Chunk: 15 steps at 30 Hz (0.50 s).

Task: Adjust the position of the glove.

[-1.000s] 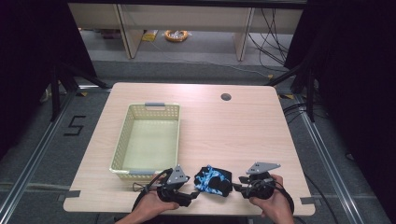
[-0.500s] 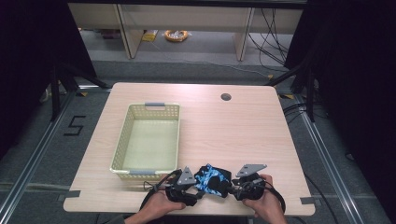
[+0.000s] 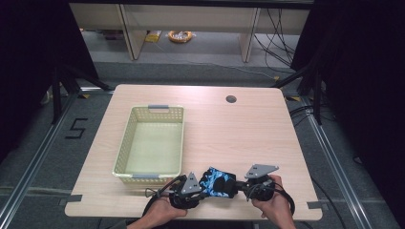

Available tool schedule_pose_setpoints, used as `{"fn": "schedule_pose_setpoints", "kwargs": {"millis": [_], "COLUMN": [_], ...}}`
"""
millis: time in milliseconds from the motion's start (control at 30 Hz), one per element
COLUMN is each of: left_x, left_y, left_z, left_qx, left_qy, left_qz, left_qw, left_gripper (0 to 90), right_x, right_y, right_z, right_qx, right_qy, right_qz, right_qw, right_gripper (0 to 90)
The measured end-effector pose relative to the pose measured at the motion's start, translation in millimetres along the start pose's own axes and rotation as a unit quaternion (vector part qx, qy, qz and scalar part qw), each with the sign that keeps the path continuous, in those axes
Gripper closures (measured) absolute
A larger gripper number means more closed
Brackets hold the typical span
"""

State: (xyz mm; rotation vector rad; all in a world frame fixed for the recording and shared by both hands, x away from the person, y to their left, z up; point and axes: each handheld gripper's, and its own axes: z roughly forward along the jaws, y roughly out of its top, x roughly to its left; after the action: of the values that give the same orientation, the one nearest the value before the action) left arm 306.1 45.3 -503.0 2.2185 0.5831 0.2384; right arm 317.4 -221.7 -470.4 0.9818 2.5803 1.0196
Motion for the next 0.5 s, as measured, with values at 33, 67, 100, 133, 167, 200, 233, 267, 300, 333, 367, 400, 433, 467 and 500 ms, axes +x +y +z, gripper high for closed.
{"fn": "schedule_pose_setpoints", "kwargs": {"millis": [33,67,100,133,167,200,233,267,300,333,367,400,433,467,500], "left_x": [-0.6,-1.9,-1.2,-1.8,-0.7,-1.6,-2.6,-1.9,-3.6,-4.3,-7.2,-7.4,-7.6,-9.3,-11.7], "left_y": [1.5,2.4,4.0,4.6,6.1,6.8,8.9,10.4,12.2,13.3,14.1,15.1,15.4,15.4,14.6], "left_z": [-2.1,-3.0,-4.5,-5.4,-6.4,-5.5,-5.1,-5.2,-2.8,-0.9,2.1,3.3,4.2,6.7,9.2], "left_qx": [-0.001,-0.005,-0.005,-0.006,-0.003,-0.01,-0.014,-0.01,-0.01,-0.009,-0.017,-0.01,-0.001,-0.009,-0.005], "left_qy": [-0.001,-0.003,-0.008,-0.006,-0.005,-0.007,-0.005,-0.004,-0.003,-0.004,-0.002,0.0,-0.003,-0.006,-0.004], "left_qz": [0.001,-0.002,0.007,0.005,0.006,0.0,-0.004,0.002,-0.005,-0.003,-0.014,-0.003,0.008,0.002,0.0], "left_qw": [1.0,1.0,0.9999,1.0,1.0,0.9999,0.9999,0.9999,0.9999,0.9999,0.9998,0.9999,1.0,0.9999,1.0], "left_gripper": [77.2,77.2,77.2,77.7,78.4,79.3,79.8,80.1,80.3,80.4,80.5,80.6,80.6,80.6,80.5], "right_x": [-0.2,1.1,0.4,0.2,-0.3,-2.5,-4.0,-5.2,-7.5,-11.8,-14.7,-17.9,-21.0,-24.2,-25.4], "right_y": [0.4,3.0,3.5,5.9,6.9,9.3,10.6,13.3,14.9,17.6,19.1,20.3,21.4,21.5,20.7], "right_z": [0.8,-2.2,-0.6,-1.2,-1.3,-1.5,-1.4,-2.3,-1.7,-1.1,0.0,0.9,1.1,2.9,5.7], "right_qx": [-0.011,0.001,-0.01,-0.006,-0.006,-0.005,-0.004,0.003,-0.003,0.0,-0.001,-0.001,0.005,0.006,0.002], "right_qy": [-0.005,-0.003,-0.006,-0.005,-0.008,-0.009,-0.009,-0.008,-0.01,-0.013,-0.014,-0.016,-0.013,-0.009,-0.008], "right_qz": [-0.004,0.004,-0.004,-0.002,-0.001,-0.009,-0.012,-0.011,-0.011,-0.024,-0.027,-0.031,-0.03,-0.031,-0.031], "right_qw": [0.9999,1.0,0.9999,1.0,0.9999,0.9999,0.9999,0.9999,0.9999,0.9996,0.9995,0.9994,0.9995,0.9995,0.9995], "right_gripper": [88.1,88.1,88.1,88.2,88.2,88.2,88.2,88.2,88.2,88.2,88.2,88.2,88.2,88.1,88.1]}}
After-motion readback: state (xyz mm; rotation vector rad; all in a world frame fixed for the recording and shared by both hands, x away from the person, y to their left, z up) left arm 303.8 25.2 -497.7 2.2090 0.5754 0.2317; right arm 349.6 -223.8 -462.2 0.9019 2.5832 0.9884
